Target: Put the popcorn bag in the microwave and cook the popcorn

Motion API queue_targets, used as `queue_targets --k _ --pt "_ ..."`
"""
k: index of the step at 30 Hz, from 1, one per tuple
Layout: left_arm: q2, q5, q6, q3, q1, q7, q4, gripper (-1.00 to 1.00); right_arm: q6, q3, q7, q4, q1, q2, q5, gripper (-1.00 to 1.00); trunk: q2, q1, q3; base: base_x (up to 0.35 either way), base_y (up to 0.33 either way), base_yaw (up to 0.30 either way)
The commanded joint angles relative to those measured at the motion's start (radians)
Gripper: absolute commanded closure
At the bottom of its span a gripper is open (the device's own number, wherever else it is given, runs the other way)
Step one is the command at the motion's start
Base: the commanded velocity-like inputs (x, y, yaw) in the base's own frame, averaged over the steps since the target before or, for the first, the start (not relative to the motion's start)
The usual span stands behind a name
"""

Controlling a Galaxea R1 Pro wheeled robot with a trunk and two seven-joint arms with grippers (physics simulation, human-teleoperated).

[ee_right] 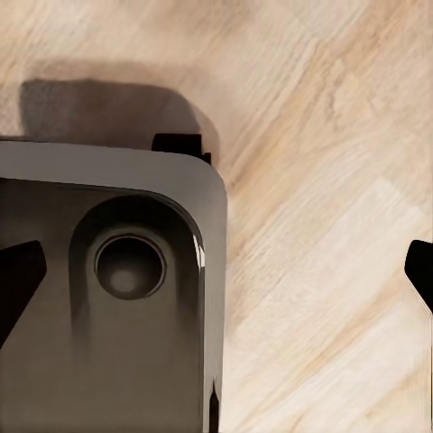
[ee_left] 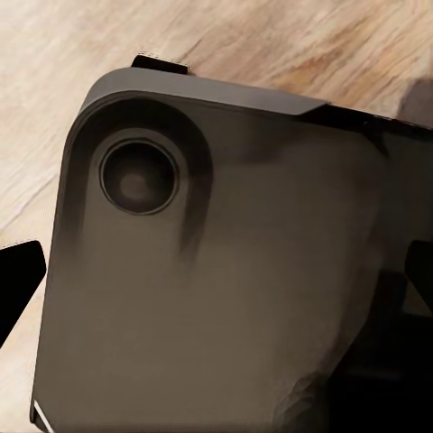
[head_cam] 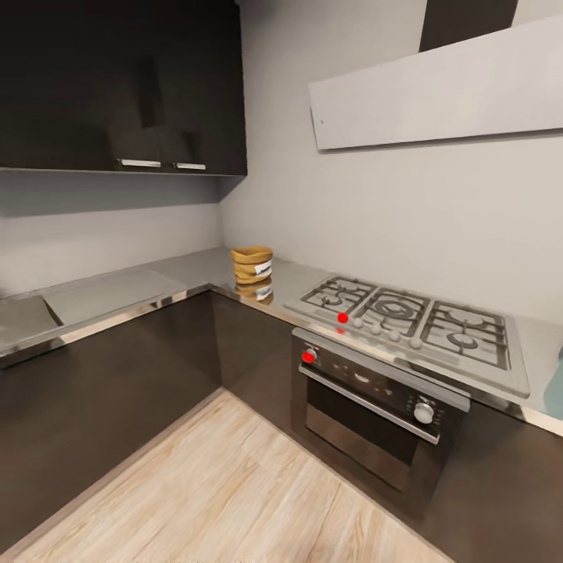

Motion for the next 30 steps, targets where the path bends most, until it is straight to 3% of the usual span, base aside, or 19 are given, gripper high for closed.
queue_targets --k 1,11,23,30 --pt "0.0 0.005 -0.002 0.004 0.0 0.0 0.0 -1.0 -0.006 -0.009 0.002 0.003 -0.001 -0.001 0.007 -1.0 -0.001 0.0 -0.001 0.0 0.0 0.27" --pt "0.0 0.005 -0.002 0.004 0.0 0.0 0.0 -1.0 -0.005 -0.009 0.003 0.003 -0.001 -0.001 0.005 -1.0 -0.001 0.0 -0.001 0.0 0.0 0.255" --pt "0.001 0.004 -0.001 0.003 0.0 -0.008 -0.001 -1.0 0.001 -0.006 0.004 0.003 -0.001 -0.004 0.007 -1.0 -0.001 0.0 -0.001 0.008 0.004 0.015" --pt "0.003 0.003 0.002 -0.001 0.0 -0.012 0.004 -1.0 0.0 -0.005 0.004 0.003 -0.001 -0.003 0.008 -1.0 -0.001 0.0 -0.001 0.222 0.19 0.0"
